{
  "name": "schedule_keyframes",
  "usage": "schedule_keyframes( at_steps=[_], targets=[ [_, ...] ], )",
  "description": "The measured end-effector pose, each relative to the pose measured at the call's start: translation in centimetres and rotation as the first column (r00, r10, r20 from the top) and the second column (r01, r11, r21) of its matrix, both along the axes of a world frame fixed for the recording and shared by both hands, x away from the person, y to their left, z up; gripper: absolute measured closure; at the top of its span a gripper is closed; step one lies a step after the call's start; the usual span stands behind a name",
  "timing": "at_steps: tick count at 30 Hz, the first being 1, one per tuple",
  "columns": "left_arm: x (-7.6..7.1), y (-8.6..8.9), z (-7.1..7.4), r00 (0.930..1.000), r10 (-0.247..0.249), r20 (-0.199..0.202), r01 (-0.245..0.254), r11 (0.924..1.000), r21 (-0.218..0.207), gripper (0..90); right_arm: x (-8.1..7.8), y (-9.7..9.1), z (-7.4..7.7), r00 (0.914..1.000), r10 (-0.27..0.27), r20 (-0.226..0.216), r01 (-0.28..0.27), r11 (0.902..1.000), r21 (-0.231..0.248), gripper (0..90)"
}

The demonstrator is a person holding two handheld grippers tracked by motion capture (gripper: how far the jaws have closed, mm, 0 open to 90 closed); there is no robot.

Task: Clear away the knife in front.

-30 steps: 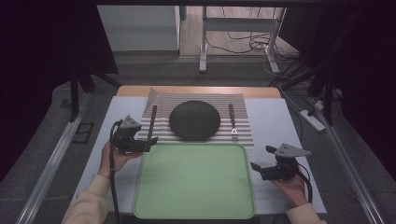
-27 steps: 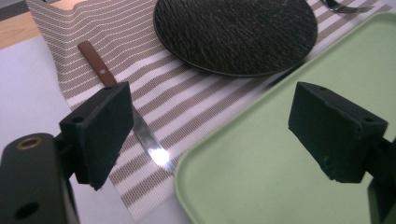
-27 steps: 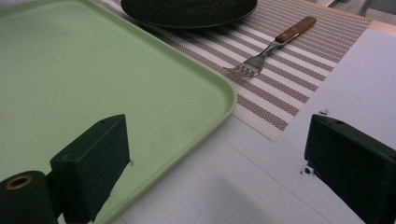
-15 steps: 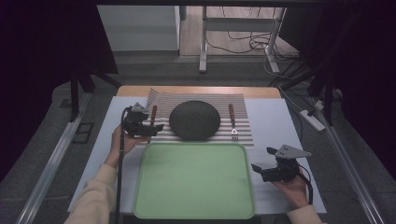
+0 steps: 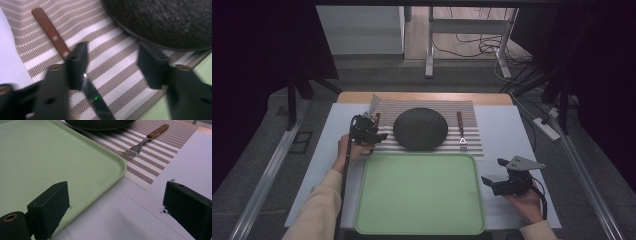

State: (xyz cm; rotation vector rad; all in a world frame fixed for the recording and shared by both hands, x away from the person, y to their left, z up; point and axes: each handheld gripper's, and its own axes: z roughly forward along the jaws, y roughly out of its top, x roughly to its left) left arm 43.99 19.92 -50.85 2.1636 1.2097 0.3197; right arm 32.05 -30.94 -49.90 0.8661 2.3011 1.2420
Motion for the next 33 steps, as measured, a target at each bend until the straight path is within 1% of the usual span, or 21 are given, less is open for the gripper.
schedule_keyframes(
  at_steps=[1,2,3,4,5,6,7,8,9,10,11,14,17,19,23,24,25,26,27,28,33],
  targets=[
    [0.0,0.0,0.0,1.0000,0.000,0.000,0.000,1.0000,0.000,54.8,0.0,0.0,0.0,1.0000,0.000,0.000,0.000,1.0000,0.000,6.9],
    [0.0,0.1,-0.2,0.9998,-0.013,-0.016,0.013,0.9999,-0.009,64.2,0.0,0.0,0.0,1.0000,0.000,-0.001,0.000,1.0000,-0.003,6.9],
    [-0.1,0.1,-0.4,0.9995,-0.020,-0.026,0.019,0.9997,-0.012,68.3,0.0,0.0,0.0,1.0000,0.000,0.000,0.000,1.0000,-0.005,6.9],
    [-0.1,0.1,-0.6,0.9987,-0.034,-0.038,0.034,0.9994,-0.004,76.7,-0.1,0.0,0.0,1.0000,0.001,-0.002,-0.001,1.0000,-0.005,6.9],
    [-0.1,0.1,-0.6,0.9987,-0.034,-0.038,0.034,0.9994,-0.004,82.5,-0.1,0.0,0.0,1.0000,0.001,-0.002,-0.001,1.0000,-0.005,6.9],
    [-0.2,0.0,-1.0,0.9971,-0.049,-0.059,0.049,0.9988,0.003,87.3,-0.1,0.0,0.0,1.0000,-0.001,0.002,0.001,1.0000,-0.006,6.9],
    [-0.2,0.0,-1.3,0.9957,-0.059,-0.071,0.060,0.9982,0.005,89.0,-0.2,0.0,0.0,1.0000,-0.001,0.003,0.001,1.0000,-0.006,6.9],
    [-0.3,0.0,-1.5,0.9945,-0.067,-0.080,0.068,0.9977,0.007,89.0,-0.2,-0.1,0.0,1.0000,-0.001,0.003,0.001,1.0000,-0.007,6.9],
    [-0.3,0.0,-1.5,0.9945,-0.067,-0.080,0.068,0.9977,0.007,89.0,-0.2,0.0,0.0,1.0000,0.000,0.003,0.000,1.0000,-0.007,6.9],
    [-0.5,0.0,-1.7,0.9933,-0.072,-0.091,0.073,0.9973,0.010,89.1,-0.2,0.0,0.0,1.0000,-0.001,0.002,0.001,1.0000,-0.009,7.0],
    [-0.5,0.0,-1.7,0.9933,-0.072,-0.091,0.073,0.9973,0.010,89.0,-0.2,0.0,0.0,1.0000,-0.001,0.002,0.001,1.0000,-0.009,7.0],
    [-1.0,0.5,-1.9,0.9933,-0.067,-0.094,0.070,0.9970,0.033,89.0,-0.2,0.0,0.0,1.0000,0.001,0.002,-0.001,0.9999,-0.014,7.0],
    [-1.2,1.1,-2.0,0.9936,-0.060,-0.095,0.062,0.9979,0.021,89.0,-0.2,0.0,0.0,1.0000,0.002,0.002,-0.002,0.9998,-0.018,7.0],
    [-1.3,1.5,-2.0,0.9936,-0.058,-0.097,0.061,0.9976,0.030,89.1,-0.2,0.1,0.0,1.0000,0.004,0.002,-0.003,0.9999,-0.016,7.0],
    [-1.5,2.3,-2.0,0.9930,-0.060,-0.102,0.063,0.9976,0.027,89.1,-0.2,0.1,0.0,1.0000,0.000,0.004,0.000,0.9997,-0.023,7.0],
    [-1.6,2.8,-2.0,0.9936,-0.050,-0.101,0.054,0.9980,0.032,89.0,-0.2,0.1,0.0,1.0000,0.000,0.003,0.000,0.9997,-0.023,7.1],
    [-1.6,2.8,-2.0,0.9936,-0.050,-0.101,0.054,0.9980,0.032,89.0,-0.2,0.1,-0.1,1.0000,-0.001,0.003,0.001,0.9997,-0.023,7.1],
    [-1.7,3.3,-2.1,0.9944,-0.038,-0.099,0.041,0.9987,0.030,89.0,-0.2,0.1,-0.1,1.0000,-0.001,0.003,0.001,0.9997,-0.025,7.1],
    [-1.7,3.3,-2.1,0.9944,-0.038,-0.099,0.041,0.9987,0.030,89.0,-0.2,0.1,-0.1,1.0000,0.000,0.002,0.000,0.9997,-0.026,7.1],
    [-1.8,3.8,-2.1,0.9947,-0.030,-0.099,0.034,0.9989,0.032,89.1,-0.2,0.1,-0.1,1.0000,0.000,0.002,0.000,0.9996,-0.027,7.1],
    [-1.9,4.6,-2.1,0.9956,-0.008,-0.093,0.012,0.9992,0.038,89.1,-0.2,0.1,-0.1,1.0000,-0.002,0.002,0.002,0.9996,-0.028,7.2]
  ],
)
